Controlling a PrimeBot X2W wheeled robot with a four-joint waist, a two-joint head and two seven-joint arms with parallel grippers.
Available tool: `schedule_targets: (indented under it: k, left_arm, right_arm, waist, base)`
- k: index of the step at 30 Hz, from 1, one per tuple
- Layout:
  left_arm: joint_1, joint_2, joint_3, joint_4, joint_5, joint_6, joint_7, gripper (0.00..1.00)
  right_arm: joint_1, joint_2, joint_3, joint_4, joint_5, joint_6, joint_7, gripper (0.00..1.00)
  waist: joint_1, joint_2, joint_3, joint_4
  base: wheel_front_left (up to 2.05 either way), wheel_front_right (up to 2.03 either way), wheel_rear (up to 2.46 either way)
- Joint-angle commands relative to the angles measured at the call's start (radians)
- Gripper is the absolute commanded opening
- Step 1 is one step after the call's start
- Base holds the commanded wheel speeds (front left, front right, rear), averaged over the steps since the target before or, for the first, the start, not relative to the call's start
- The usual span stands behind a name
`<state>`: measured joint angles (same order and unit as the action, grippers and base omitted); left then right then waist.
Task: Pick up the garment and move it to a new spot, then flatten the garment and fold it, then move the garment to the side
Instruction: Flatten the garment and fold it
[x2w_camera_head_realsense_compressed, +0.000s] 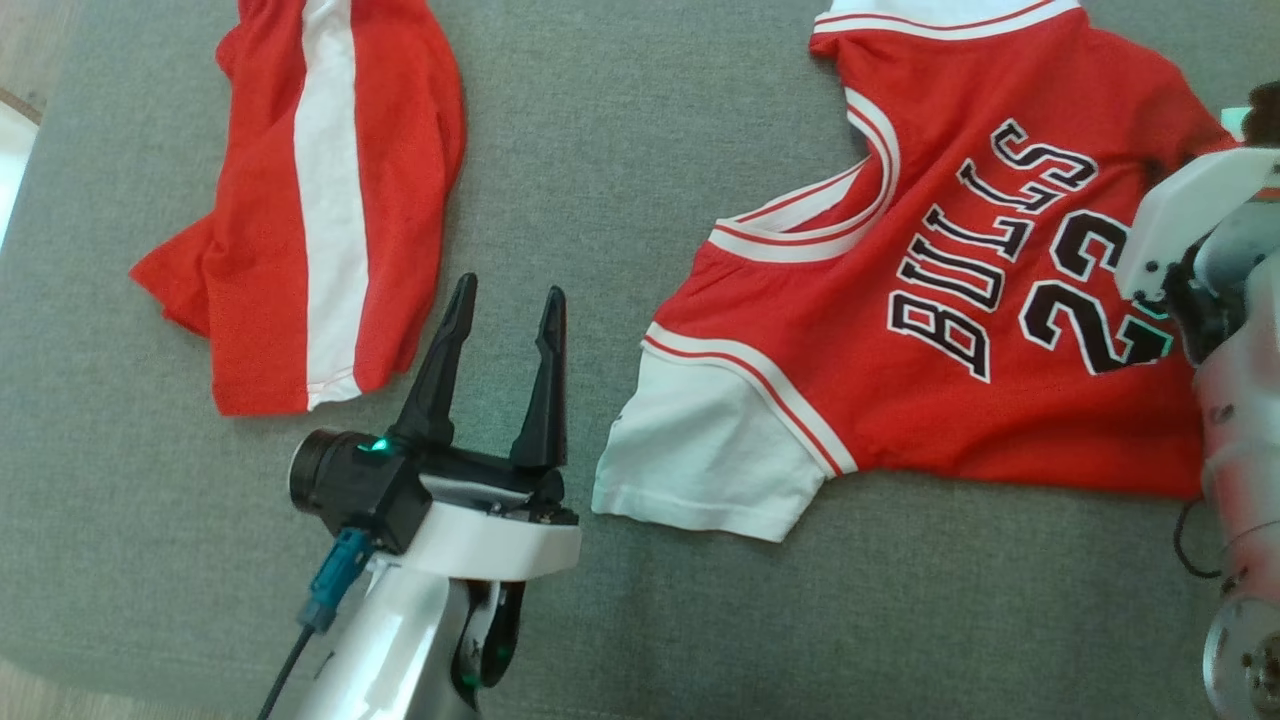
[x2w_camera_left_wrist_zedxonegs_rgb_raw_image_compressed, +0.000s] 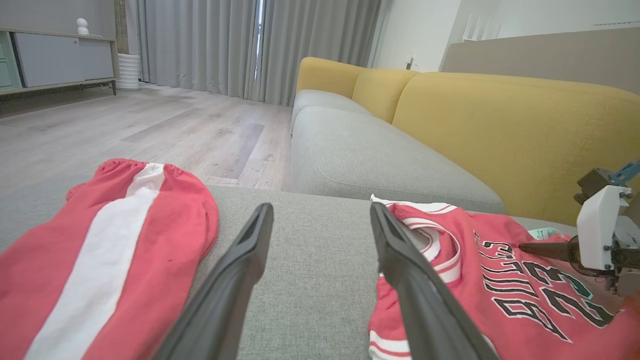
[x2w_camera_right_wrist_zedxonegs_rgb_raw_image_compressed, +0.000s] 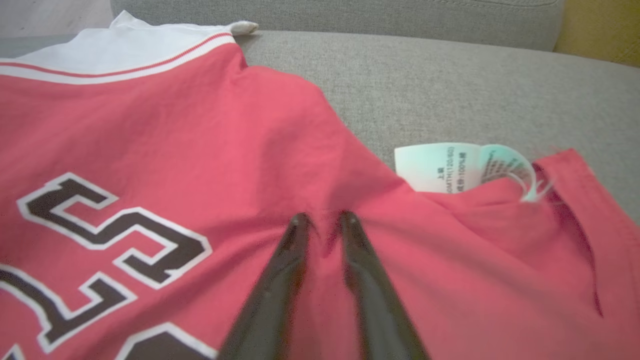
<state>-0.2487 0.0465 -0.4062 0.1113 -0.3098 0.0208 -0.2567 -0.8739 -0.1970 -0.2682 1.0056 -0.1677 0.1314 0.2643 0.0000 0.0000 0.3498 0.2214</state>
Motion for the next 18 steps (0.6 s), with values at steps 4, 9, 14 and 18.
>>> schedule_targets:
  k: [4,9,14,18]
  left_arm:
    - [-0.040,0.004,0.016,-0.037,-0.010,0.010,-0.005,1.00]
    - [-0.049,0.004,0.008,-0.042,-0.016,0.014,-0.005,1.00]
    - [-0.060,0.004,-0.003,-0.046,-0.026,0.016,-0.005,1.00]
    - [-0.070,0.004,-0.014,-0.050,-0.037,0.021,-0.005,1.00]
  right_arm:
    - [-0.031,-0.004,0.011,0.008,-0.016,-0.001,-0.037,0.00]
    - [-0.102,-0.008,0.035,-0.001,-0.023,-0.001,-0.140,0.00]
    - [-0.193,-0.032,0.071,0.005,-0.039,-0.001,-0.232,0.00]
    - [-0.260,-0.064,0.078,0.018,-0.069,-0.001,-0.281,0.00]
  waist:
    - [0.0000,0.0000,0.015,0.012]
    - [0.0000,0.0000,0.036,0.027]
    - [0.0000,0.0000,0.060,0.050]
    - [0.0000,0.0000,0.077,0.075]
  base:
    - [0.00,0.00,0.00]
    - [0.00,0.00,0.00]
    - [0.00,0.00,0.00]
    - [0.00,0.00,0.00]
